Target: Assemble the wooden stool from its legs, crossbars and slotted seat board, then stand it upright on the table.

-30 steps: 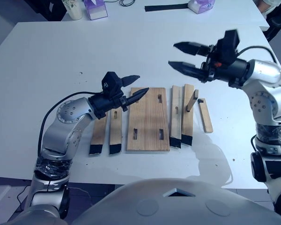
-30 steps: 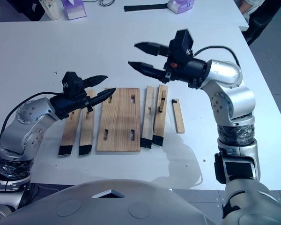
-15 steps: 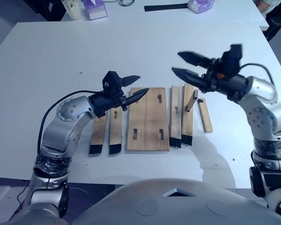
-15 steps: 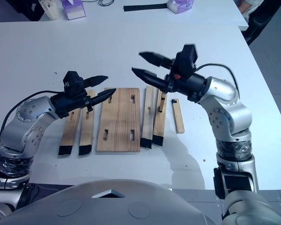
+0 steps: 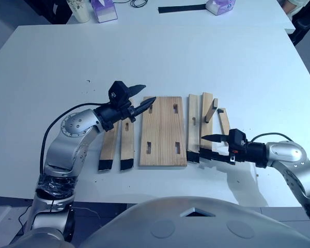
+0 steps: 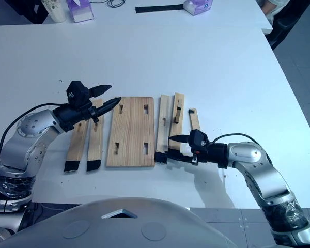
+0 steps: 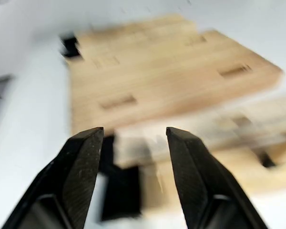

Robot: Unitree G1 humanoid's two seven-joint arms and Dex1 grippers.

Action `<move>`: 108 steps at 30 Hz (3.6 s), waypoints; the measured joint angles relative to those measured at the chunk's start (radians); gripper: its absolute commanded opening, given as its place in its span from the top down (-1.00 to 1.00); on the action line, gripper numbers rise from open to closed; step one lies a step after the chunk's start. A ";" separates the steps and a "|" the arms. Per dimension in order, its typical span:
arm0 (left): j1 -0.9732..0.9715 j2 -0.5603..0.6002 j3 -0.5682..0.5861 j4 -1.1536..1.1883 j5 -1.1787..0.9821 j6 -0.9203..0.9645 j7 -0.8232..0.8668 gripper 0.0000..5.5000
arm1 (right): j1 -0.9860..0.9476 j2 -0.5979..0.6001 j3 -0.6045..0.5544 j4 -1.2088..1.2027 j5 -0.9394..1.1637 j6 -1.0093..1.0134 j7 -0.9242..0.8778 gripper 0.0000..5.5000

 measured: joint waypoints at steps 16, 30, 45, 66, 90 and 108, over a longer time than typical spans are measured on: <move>0.024 -0.005 0.000 0.002 0.020 -0.001 0.005 0.04 | -0.040 -0.037 -0.044 0.181 -0.044 -0.138 0.100 0.12; 0.094 -0.027 0.006 -0.046 0.039 -0.004 0.048 0.04 | 0.111 0.085 0.002 -0.184 -0.157 0.020 -0.233 0.12; 0.081 -0.024 0.013 -0.049 0.040 -0.003 0.043 0.04 | 0.203 0.208 -0.074 -0.173 -0.213 0.076 -0.449 0.12; 0.148 -0.026 0.030 -0.108 0.040 0.022 0.073 0.04 | 0.297 0.358 -0.004 -0.480 -0.252 0.537 -0.726 -0.10; 0.155 -0.026 0.017 -0.122 0.049 0.029 0.073 0.04 | 0.299 0.400 -0.004 -0.365 -0.235 0.423 -0.735 -0.10; 0.171 -0.043 0.010 -0.145 0.056 0.029 0.114 0.04 | 0.178 0.365 -0.100 -0.400 -0.192 0.722 -0.762 -0.10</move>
